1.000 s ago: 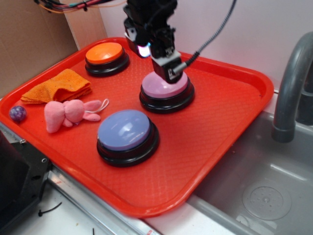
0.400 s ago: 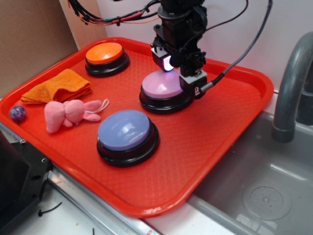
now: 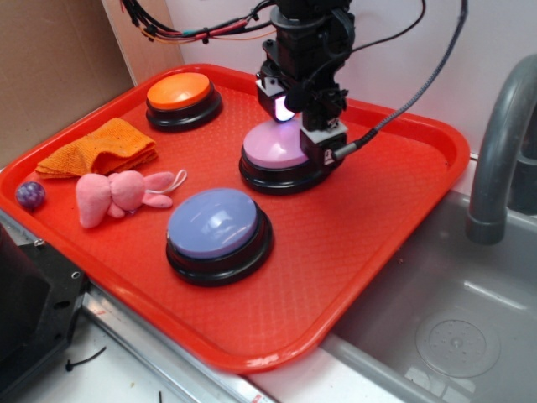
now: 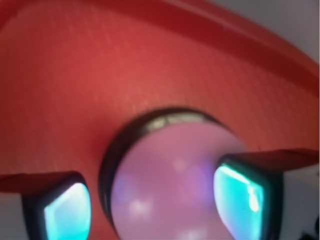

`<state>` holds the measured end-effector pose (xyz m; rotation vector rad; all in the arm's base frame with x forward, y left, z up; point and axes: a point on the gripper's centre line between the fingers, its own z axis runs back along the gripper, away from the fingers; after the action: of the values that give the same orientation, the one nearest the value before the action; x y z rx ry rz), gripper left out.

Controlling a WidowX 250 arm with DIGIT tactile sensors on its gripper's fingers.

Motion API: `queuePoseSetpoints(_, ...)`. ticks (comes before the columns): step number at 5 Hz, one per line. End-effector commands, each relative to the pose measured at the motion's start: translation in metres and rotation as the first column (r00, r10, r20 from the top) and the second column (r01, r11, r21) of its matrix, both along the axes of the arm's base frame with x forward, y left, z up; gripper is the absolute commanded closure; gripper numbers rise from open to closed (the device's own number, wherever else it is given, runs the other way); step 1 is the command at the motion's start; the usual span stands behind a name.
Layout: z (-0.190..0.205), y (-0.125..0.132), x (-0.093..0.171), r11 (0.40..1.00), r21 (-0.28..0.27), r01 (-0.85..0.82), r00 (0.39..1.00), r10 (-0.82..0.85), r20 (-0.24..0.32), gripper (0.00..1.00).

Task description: Push the pink button.

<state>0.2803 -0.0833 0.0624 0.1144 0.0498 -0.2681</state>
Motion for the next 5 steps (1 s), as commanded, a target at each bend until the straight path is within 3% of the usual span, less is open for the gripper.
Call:
queuePoseSetpoints(1,0.068,-0.002,0.010,0.997,-0.011,-0.075,0.995,0.076,0.067,0.00)
queuePoseSetpoints(5,0.098,0.014,-0.003,0.982,-0.008,-0.187,0.976,0.187,0.112,0.00)
